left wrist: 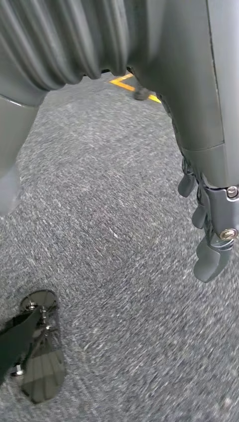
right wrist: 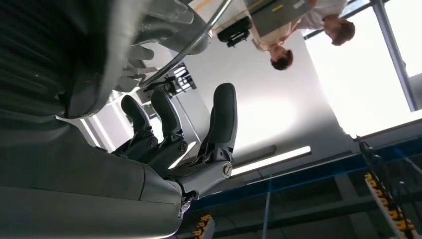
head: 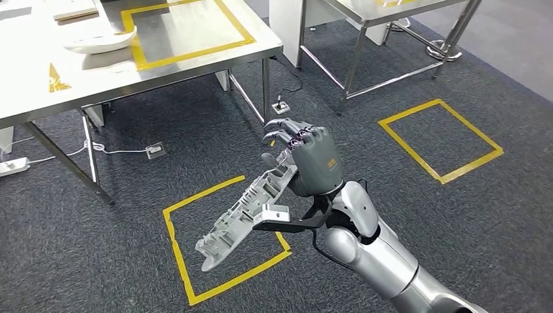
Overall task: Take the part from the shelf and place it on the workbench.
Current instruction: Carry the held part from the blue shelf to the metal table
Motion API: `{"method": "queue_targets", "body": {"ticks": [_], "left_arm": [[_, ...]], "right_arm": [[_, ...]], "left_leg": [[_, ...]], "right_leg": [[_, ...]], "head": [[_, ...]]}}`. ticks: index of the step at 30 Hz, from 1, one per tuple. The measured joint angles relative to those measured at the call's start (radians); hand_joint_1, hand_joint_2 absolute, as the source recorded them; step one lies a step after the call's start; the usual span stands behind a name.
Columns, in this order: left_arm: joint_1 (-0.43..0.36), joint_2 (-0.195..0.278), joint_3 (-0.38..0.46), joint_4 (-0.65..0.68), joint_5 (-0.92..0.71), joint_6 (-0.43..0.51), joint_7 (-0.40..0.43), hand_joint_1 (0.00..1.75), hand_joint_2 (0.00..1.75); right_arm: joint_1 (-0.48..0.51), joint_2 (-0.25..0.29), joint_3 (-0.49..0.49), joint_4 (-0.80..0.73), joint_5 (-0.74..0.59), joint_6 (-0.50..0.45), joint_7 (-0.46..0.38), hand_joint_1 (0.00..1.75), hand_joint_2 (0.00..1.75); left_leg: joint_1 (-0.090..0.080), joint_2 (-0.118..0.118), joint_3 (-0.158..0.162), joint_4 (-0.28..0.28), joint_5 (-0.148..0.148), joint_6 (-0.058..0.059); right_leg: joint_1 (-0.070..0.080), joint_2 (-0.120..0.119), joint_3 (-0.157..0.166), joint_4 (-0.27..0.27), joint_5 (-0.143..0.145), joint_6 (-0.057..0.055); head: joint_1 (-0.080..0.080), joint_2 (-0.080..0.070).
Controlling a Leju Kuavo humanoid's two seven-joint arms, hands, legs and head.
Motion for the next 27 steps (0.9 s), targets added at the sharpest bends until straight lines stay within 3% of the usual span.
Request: {"method": "queue_targets", "body": {"ticks": [2, 3, 5, 7, 9, 11, 12, 13, 15, 17, 21, 27], "left_arm": [[-0.001, 0.0, 0.003, 0.0, 0.0, -0.006, -0.001, 0.0, 1.75], [0.0, 0.0, 0.003, 0.0, 0.0, -0.009, -0.001, 0.0, 1.75], [0.003, 0.001, 0.005, 0.0, 0.001, -0.013, 0.006, 0.0, 1.75], [0.005, 0.0, 0.009, 0.001, 0.005, -0.015, 0.017, 0.0, 1.75], [0.001, -0.001, 0.011, 0.0, 0.007, -0.015, 0.027, 0.0, 1.75], [-0.002, -0.002, 0.012, 0.0, 0.008, -0.015, 0.034, 0.0, 1.75], [-0.002, -0.003, 0.012, 0.0, 0.008, -0.014, 0.037, 0.0, 1.75], [-0.002, -0.003, 0.012, 0.0, 0.008, -0.014, 0.04, 0.0, 1.75], [-0.003, -0.003, 0.013, 0.0, 0.008, -0.014, 0.044, 0.0, 1.75], [-0.005, -0.004, 0.013, 0.0, 0.007, -0.014, 0.046, 0.0, 1.75], [-0.006, -0.007, 0.014, 0.0, 0.006, -0.014, 0.048, 0.0, 1.75], [-0.006, -0.007, 0.018, 0.0, 0.006, -0.015, 0.049, 0.0, 1.75]], "right_arm": [[0.005, -0.004, -0.009, -0.009, -0.001, -0.003, -0.001, 1.75, 1.75], [0.008, -0.006, -0.012, -0.015, -0.001, -0.002, 0.001, 1.75, 1.75], [0.01, -0.006, -0.016, -0.026, 0.004, 0.01, 0.009, 1.75, 1.75], [0.007, -0.005, -0.016, -0.035, 0.013, 0.028, 0.02, 1.75, 1.75], [0.0, -0.003, -0.017, -0.041, 0.019, 0.041, 0.029, 1.75, 1.75], [-0.007, -0.002, -0.018, -0.041, 0.027, 0.047, 0.035, 1.75, 1.75], [-0.009, 0.0, -0.019, -0.041, 0.031, 0.049, 0.038, 1.75, 1.75], [-0.012, 0.002, -0.02, -0.041, 0.034, 0.049, 0.041, 1.75, 1.75], [-0.018, 0.005, -0.025, -0.042, 0.035, 0.049, 0.048, 1.75, 1.75], [-0.025, 0.006, -0.032, -0.042, 0.033, 0.049, 0.05, 1.75, 1.75], [-0.03, 0.007, -0.039, -0.043, 0.031, 0.048, 0.049, 1.75, 1.75], [-0.028, 0.006, -0.044, -0.042, 0.024, 0.032, 0.043, 1.75, 1.75]], "left_leg": [[0.0, -0.022, -0.006, -0.001, 0.006, -0.012], [0.0, -0.032, -0.009, -0.003, 0.01, -0.02], [0.003, -0.046, -0.017, -0.009, 0.018, -0.035], [-0.002, -0.007, -0.037, 0.02, -0.004, -0.044], [-0.006, 0.057, -0.083, 0.126, -0.067, -0.047], [-0.006, 0.081, -0.129, 0.242, -0.117, -0.05], [-0.006, 0.083, -0.131, 0.259, -0.118, -0.05], [-0.006, 0.084, -0.112, 0.236, -0.101, -0.049], [-0.007, 0.09, -0.033, 0.108, -0.052, -0.042], [-0.01, 0.095, 0.023, 0.01, -0.029, -0.03], [-0.012, 0.093, 0.028, -0.006, -0.022, -0.018], [-0.014, 0.093, 0.023, -0.006, -0.019, -0.007]], "right_leg": [[0.0, 0.03, 0.04, -0.088, 0.026, -0.002], [0.003, 0.033, 0.041, -0.096, 0.024, -0.004], [0.004, 0.01, 0.043, -0.102, 0.032, -0.017], [0.001, -0.011, 0.046, -0.11, 0.04, -0.032], [0.004, -0.032, 0.045, -0.113, 0.043, -0.042], [0.009, -0.052, 0.042, -0.111, 0.043, -0.045], [0.011, -0.059, 0.04, -0.11, 0.043, -0.045], [0.011, -0.065, 0.039, -0.108, 0.043, -0.045], [0.013, -0.072, 0.038, -0.104, 0.043, -0.043], [0.018, -0.075, 0.035, -0.099, 0.041, -0.038], [0.023, -0.073, 0.031, -0.102, 0.049, -0.04], [0.022, -0.073, 0.032, -0.114, 0.058, -0.024]], "head": [[0.0, 0.0], [0.0, 0.0], [0.001, 0.0], [-0.003, 0.0], [-0.008, 0.0], [-0.009, 0.0], [-0.009, 0.0], [-0.009, 0.0], [-0.009, 0.0], [-0.008, 0.0], [-0.008, 0.0], [-0.008, 0.0]]}}
